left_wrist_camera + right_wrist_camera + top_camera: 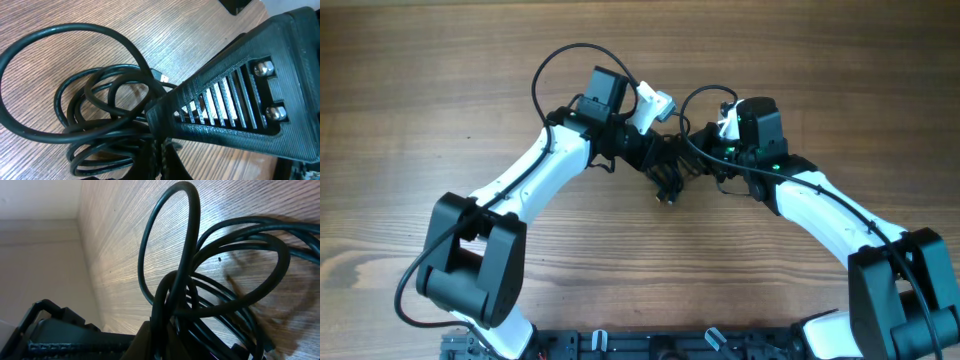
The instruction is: Untangle cables
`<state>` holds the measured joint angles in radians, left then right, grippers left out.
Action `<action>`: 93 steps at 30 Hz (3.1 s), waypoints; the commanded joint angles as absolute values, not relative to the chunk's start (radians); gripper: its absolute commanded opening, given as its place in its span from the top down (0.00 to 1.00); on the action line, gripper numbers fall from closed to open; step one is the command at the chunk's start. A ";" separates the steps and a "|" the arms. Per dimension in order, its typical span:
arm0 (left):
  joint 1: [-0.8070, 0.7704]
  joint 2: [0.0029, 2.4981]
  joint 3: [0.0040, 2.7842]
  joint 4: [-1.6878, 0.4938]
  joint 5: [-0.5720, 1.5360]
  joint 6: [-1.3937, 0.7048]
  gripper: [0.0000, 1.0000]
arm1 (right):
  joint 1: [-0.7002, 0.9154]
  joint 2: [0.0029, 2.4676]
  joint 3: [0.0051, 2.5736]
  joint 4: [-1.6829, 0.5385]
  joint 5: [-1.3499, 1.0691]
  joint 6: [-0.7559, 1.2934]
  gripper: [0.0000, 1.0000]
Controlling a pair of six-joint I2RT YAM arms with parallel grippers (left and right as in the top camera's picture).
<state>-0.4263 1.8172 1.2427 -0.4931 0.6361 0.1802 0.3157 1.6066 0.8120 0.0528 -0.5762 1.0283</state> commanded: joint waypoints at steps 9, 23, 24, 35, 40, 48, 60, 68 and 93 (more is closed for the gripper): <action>-0.414 1.820 1.244 -0.493 0.555 0.171 0.96 | 0.210 1.631 0.811 0.115 -0.655 0.951 0.96; -0.414 1.820 1.244 -0.497 0.522 0.171 0.96 | 0.175 1.631 0.811 0.021 -0.741 0.755 0.96; -0.414 1.820 1.244 -0.497 0.522 0.171 0.96 | 0.175 1.631 0.811 0.021 -0.738 0.756 0.96; -0.414 1.820 1.244 -0.505 0.396 0.145 0.96 | 0.174 1.631 0.811 -0.024 -0.737 0.652 0.96; -0.414 1.820 1.244 -0.506 0.277 0.107 0.96 | 0.174 1.631 0.811 -0.080 -0.663 0.564 0.96; -0.414 1.820 1.244 -0.511 0.179 0.089 0.96 | 0.141 1.631 0.811 -0.082 -0.764 0.523 0.96; -0.415 1.820 1.244 -0.512 0.221 0.091 0.96 | 0.062 1.631 0.811 0.033 -1.033 0.614 0.96; -0.414 1.820 1.244 -0.512 0.360 0.127 0.96 | 0.125 1.631 0.811 -0.009 -0.790 0.790 0.96; -0.422 1.820 1.244 -0.580 0.598 0.364 0.64 | 0.221 1.631 0.811 -0.019 -0.731 0.758 0.96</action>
